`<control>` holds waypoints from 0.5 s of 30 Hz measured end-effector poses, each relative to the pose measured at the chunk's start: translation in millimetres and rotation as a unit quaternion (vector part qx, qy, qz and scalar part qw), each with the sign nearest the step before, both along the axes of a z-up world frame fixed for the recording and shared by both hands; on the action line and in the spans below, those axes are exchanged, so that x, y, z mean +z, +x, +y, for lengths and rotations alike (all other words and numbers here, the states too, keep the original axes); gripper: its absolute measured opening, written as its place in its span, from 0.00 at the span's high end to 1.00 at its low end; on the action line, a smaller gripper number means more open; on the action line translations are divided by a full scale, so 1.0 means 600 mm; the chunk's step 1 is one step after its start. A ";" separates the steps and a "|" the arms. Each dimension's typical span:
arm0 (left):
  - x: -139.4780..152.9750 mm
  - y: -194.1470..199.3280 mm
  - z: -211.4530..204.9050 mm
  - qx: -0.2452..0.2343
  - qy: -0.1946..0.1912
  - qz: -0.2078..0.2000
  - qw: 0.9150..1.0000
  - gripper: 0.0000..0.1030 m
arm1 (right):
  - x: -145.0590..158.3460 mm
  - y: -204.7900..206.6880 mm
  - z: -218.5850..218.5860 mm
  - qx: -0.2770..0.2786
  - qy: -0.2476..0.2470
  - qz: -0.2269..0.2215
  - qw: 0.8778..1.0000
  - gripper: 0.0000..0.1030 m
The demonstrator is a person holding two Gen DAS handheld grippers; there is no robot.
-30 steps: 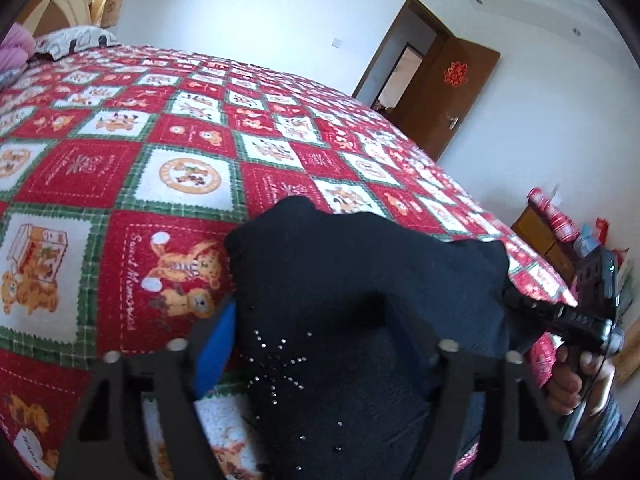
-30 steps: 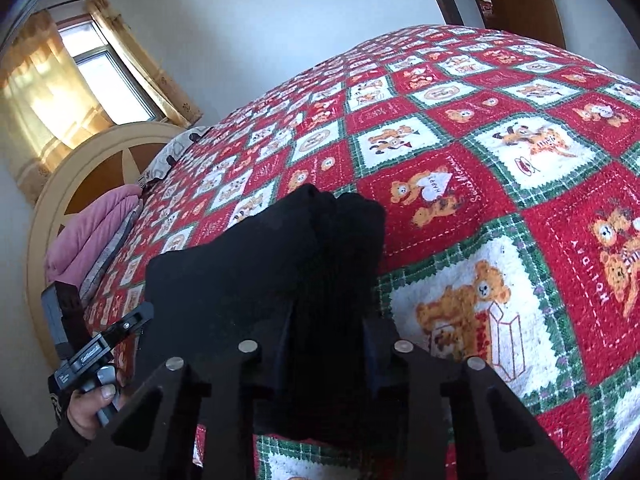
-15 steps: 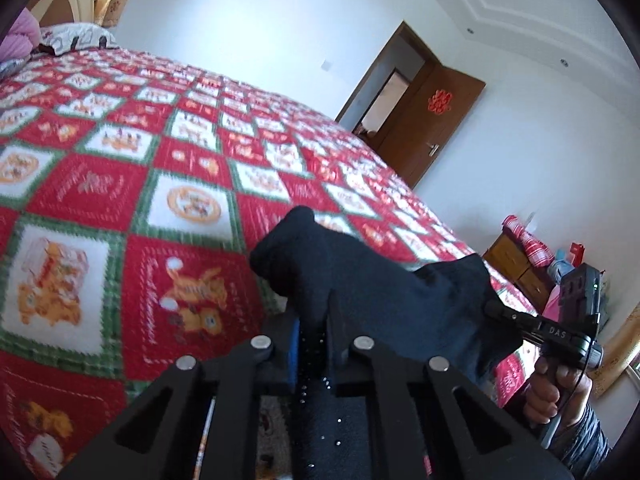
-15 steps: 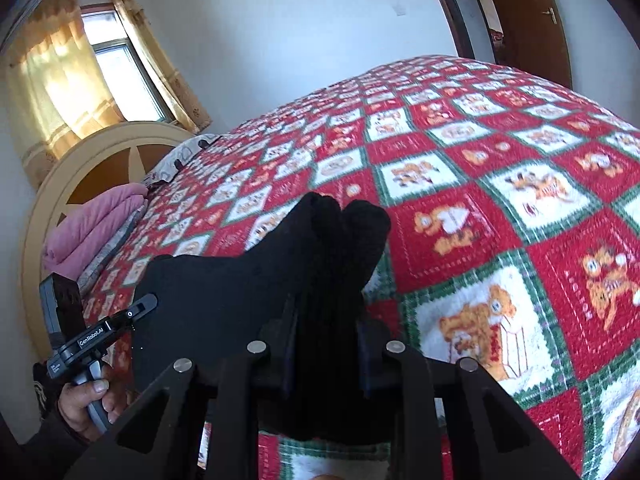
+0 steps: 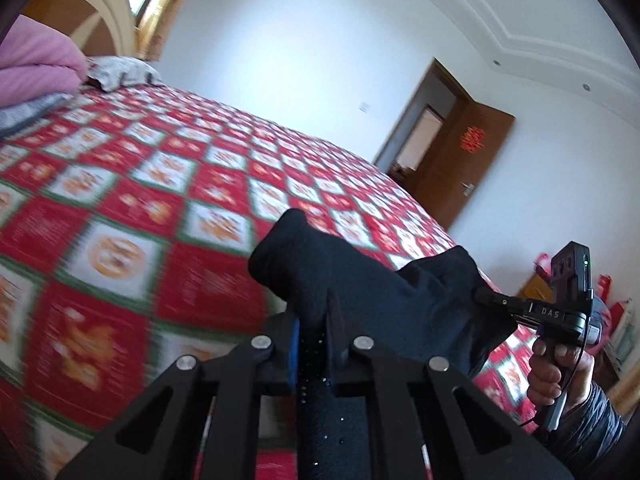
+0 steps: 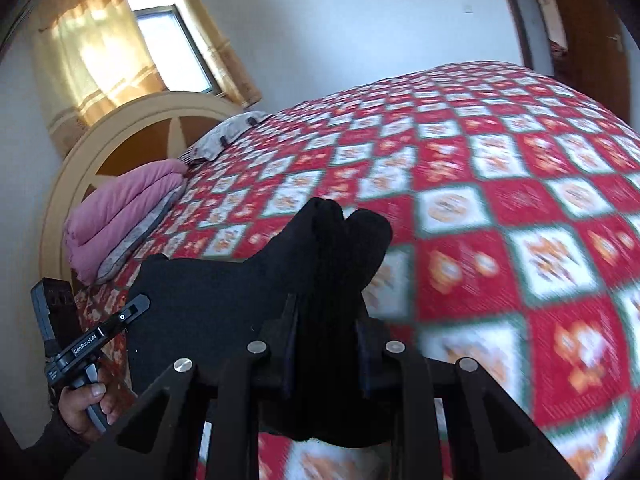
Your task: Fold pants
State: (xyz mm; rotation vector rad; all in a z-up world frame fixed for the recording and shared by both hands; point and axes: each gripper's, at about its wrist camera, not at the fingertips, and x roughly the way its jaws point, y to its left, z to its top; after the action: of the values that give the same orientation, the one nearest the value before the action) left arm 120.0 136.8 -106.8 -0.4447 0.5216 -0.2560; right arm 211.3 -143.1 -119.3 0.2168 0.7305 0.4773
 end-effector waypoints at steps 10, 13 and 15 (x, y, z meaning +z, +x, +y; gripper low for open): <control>-0.030 0.003 0.114 0.081 0.009 0.018 0.997 0.90 | -0.026 0.125 0.170 0.074 0.008 0.020 0.997 0.77; -0.058 0.012 0.115 0.088 0.031 0.042 0.995 0.89 | -0.059 0.154 0.201 0.079 -0.005 0.051 0.996 0.76; -0.078 0.015 0.116 0.092 0.039 0.063 0.993 0.81 | -0.082 0.173 0.201 0.081 -0.004 0.075 0.994 0.75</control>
State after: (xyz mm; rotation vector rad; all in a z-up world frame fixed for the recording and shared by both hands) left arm 128.9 206.3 -153.4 -0.4325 0.6076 -0.0298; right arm 315.1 -22.6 -168.8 0.1883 0.9018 0.6179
